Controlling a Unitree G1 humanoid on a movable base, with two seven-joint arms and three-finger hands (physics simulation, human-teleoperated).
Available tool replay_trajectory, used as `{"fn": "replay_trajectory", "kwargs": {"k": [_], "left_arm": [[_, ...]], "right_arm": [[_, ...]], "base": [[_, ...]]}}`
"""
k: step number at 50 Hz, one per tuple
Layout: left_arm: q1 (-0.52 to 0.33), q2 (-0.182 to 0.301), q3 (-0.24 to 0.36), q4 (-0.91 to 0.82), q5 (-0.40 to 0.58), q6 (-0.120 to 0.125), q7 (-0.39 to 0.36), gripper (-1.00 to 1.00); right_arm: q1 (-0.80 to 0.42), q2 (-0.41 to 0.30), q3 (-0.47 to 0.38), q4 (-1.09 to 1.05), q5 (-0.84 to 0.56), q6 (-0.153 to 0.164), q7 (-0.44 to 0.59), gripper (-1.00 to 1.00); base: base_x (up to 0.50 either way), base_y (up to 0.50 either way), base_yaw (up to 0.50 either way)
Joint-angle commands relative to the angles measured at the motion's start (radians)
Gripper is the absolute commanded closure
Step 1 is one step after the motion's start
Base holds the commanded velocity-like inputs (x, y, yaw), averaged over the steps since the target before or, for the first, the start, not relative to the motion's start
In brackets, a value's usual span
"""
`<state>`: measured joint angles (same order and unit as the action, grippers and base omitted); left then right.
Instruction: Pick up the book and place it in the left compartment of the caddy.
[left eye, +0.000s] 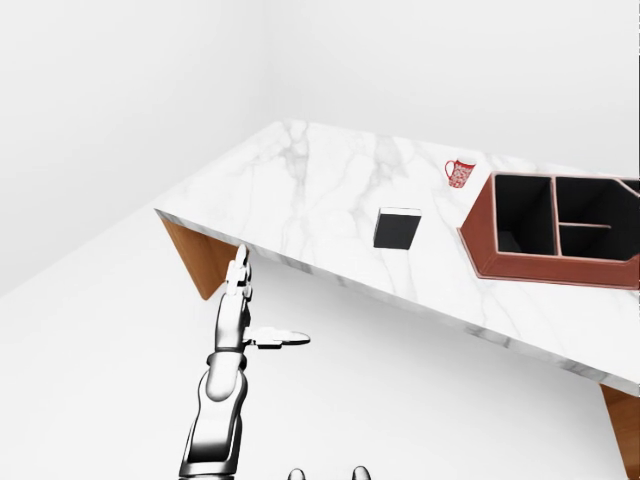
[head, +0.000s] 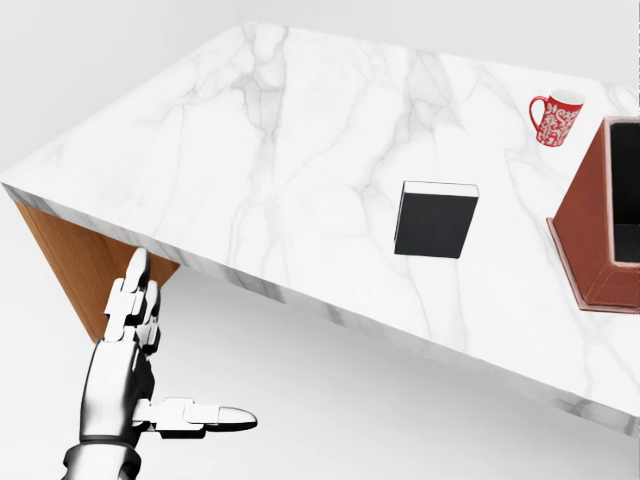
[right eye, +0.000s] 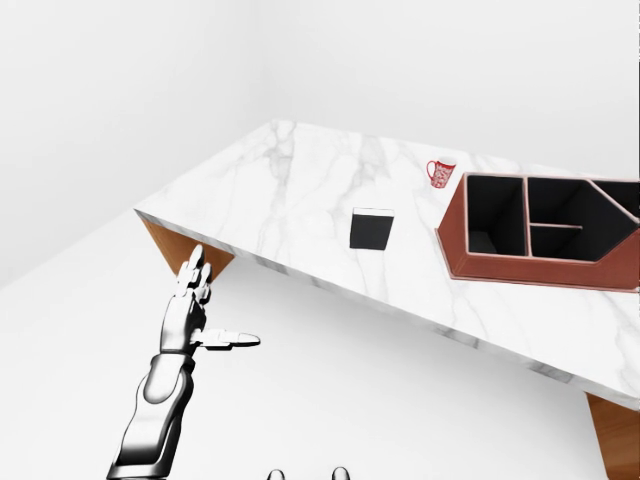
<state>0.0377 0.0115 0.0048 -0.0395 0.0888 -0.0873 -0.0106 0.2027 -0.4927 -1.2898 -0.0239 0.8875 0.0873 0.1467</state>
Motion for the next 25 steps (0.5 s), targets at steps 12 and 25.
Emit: {"fn": "replay_trajectory", "kwargs": {"k": [12,25], "left_arm": [[-0.002,0.001,0.002,0.008,-0.003,0.0,-0.001,-1.0],[-0.002,0.0,-0.001,0.006,0.003,0.0,-0.001,-1.0]], "right_arm": [[0.001,0.005,0.001,-0.003,-0.002,0.0,0.008,-1.0],[0.003,0.005,-0.002,-0.007,0.0,0.0,0.008,-1.0]], "base": [[0.11,-0.23,0.0],[0.11,-0.23,0.0]]}}
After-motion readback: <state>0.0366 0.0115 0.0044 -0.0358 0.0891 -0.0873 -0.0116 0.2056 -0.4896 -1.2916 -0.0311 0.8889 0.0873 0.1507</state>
